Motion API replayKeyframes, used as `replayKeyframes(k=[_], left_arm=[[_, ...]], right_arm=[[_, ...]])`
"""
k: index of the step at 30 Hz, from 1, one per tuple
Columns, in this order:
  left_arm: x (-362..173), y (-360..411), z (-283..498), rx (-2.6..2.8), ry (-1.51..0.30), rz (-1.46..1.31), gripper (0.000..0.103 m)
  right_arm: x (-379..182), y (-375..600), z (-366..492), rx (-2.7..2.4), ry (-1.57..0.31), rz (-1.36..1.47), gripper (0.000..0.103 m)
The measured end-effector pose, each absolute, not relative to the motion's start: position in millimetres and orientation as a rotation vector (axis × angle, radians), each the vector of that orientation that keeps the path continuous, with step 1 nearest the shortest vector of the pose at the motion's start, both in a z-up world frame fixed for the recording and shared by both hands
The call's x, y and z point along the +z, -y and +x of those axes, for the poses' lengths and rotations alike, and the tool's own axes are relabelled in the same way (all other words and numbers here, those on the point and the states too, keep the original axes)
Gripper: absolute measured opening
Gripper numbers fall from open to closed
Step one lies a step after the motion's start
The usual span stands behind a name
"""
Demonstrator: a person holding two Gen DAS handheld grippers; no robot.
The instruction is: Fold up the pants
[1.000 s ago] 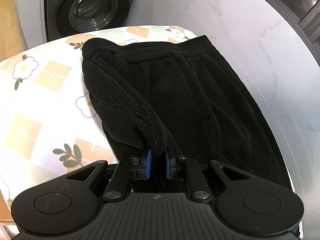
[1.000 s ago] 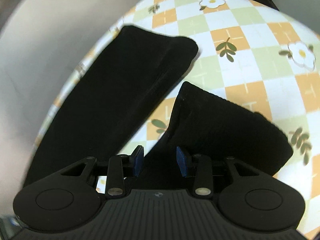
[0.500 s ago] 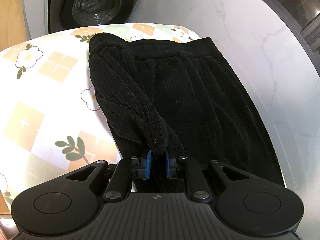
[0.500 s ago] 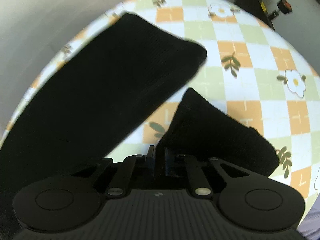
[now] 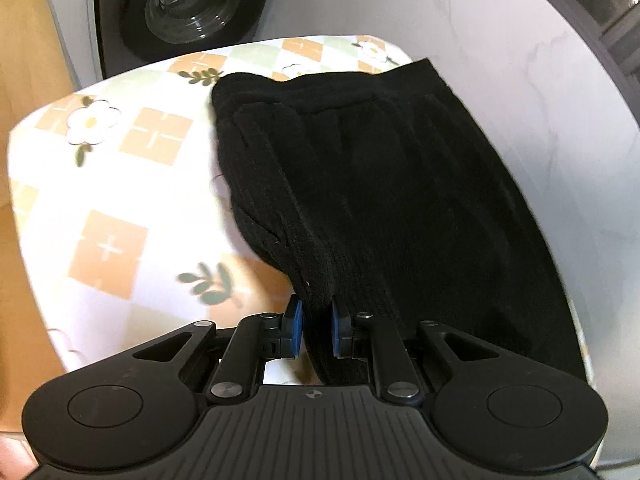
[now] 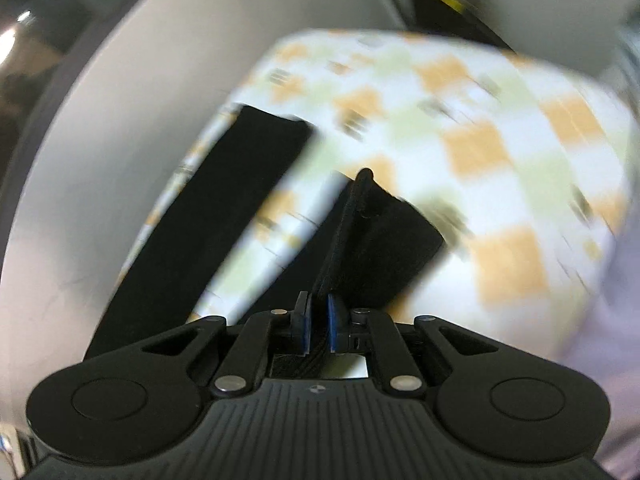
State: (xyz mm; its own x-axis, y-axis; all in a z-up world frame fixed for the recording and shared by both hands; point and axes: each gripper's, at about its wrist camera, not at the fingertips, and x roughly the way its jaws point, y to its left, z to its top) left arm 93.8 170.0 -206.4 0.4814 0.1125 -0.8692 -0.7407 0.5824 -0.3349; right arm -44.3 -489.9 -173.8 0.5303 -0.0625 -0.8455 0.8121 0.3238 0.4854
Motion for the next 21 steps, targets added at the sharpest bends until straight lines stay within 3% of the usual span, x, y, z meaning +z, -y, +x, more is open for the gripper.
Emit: replayKeyframes(k=[11, 21], left_arm=[[-207, -178, 79, 0.615, -0.983, -0.724, 0.015], [-204, -176, 73, 0.618, -0.981, -0.734, 0.015]], right_arm=[[-218, 480, -109, -0.69, -0.807, 1.23, 0.01], [-199, 471, -108, -0.691, -0.761, 1.181, 0.009]])
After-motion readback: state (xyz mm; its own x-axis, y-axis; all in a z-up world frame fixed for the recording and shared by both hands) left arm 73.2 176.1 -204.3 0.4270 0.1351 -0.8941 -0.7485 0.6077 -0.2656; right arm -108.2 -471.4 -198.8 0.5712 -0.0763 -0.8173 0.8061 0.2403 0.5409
